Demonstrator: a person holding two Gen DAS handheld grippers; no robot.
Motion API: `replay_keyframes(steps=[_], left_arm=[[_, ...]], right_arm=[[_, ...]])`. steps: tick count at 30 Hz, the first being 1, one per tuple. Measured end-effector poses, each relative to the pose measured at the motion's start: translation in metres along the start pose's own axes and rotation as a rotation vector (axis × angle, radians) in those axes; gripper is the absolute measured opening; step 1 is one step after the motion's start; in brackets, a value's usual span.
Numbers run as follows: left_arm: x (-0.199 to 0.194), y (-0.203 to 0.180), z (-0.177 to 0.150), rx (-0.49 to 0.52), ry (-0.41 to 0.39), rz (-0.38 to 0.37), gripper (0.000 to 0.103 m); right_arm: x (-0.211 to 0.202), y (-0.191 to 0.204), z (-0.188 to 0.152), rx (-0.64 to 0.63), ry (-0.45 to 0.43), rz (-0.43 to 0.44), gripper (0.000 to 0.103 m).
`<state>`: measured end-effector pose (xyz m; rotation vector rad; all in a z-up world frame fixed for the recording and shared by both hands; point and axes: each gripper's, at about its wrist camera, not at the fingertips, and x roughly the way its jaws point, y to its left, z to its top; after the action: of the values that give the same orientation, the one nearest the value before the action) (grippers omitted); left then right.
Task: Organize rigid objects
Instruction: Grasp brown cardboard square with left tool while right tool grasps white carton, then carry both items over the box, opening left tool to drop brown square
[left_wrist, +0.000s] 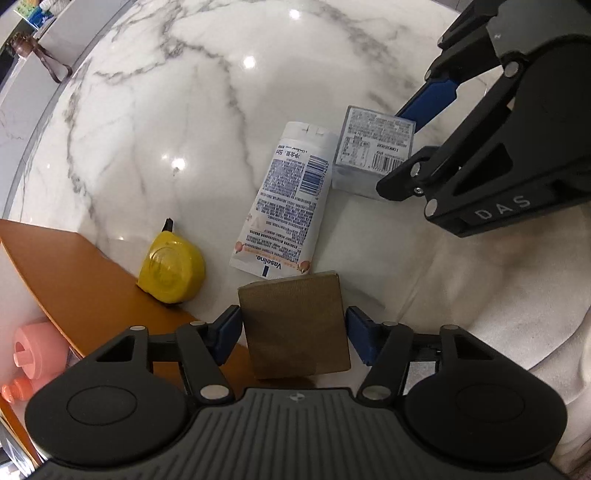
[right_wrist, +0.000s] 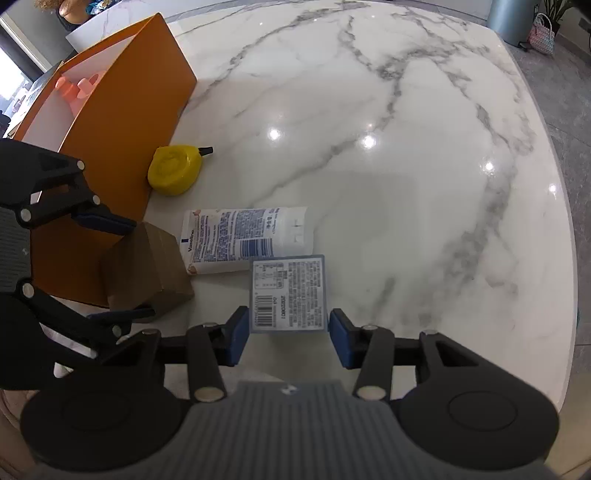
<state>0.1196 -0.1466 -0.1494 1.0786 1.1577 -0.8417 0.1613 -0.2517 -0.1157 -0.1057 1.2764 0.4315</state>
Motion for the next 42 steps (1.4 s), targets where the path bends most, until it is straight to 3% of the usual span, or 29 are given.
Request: replay_keyframes(steps=[3, 10, 15, 21, 32, 37, 42], left_arm=[[-0.003, -0.003, -0.001, -0.006, -0.048, -0.017, 0.071], [0.002, -0.004, 0.001, -0.035, -0.031, -0.014, 0.075], [0.003, -0.005, -0.005, -0.065, -0.048, -0.007, 0.069], [-0.026, -0.003, -0.022, -0.121, -0.162, 0.009, 0.069], [-0.127, 0.016, -0.073, -0.219, -0.39, 0.039, 0.069], [-0.151, 0.039, -0.108, -0.267, -0.429, 0.087, 0.069], [-0.165, 0.064, -0.144, -0.307, -0.411, 0.17, 0.069]], right_arm=[[-0.001, 0.0, 0.0, 0.002, 0.004, 0.004, 0.048], [-0.001, -0.001, 0.001, 0.004, 0.015, 0.003, 0.048], [-0.001, 0.0, 0.002, 0.007, 0.029, -0.007, 0.048], [-0.002, 0.002, 0.005, 0.021, 0.032, -0.027, 0.048], [-0.033, 0.023, -0.001, -0.033, -0.073, -0.086, 0.047], [-0.06, 0.037, -0.004, -0.053, -0.164, -0.092, 0.047], [-0.09, 0.068, 0.011, -0.104, -0.236, -0.012, 0.047]])
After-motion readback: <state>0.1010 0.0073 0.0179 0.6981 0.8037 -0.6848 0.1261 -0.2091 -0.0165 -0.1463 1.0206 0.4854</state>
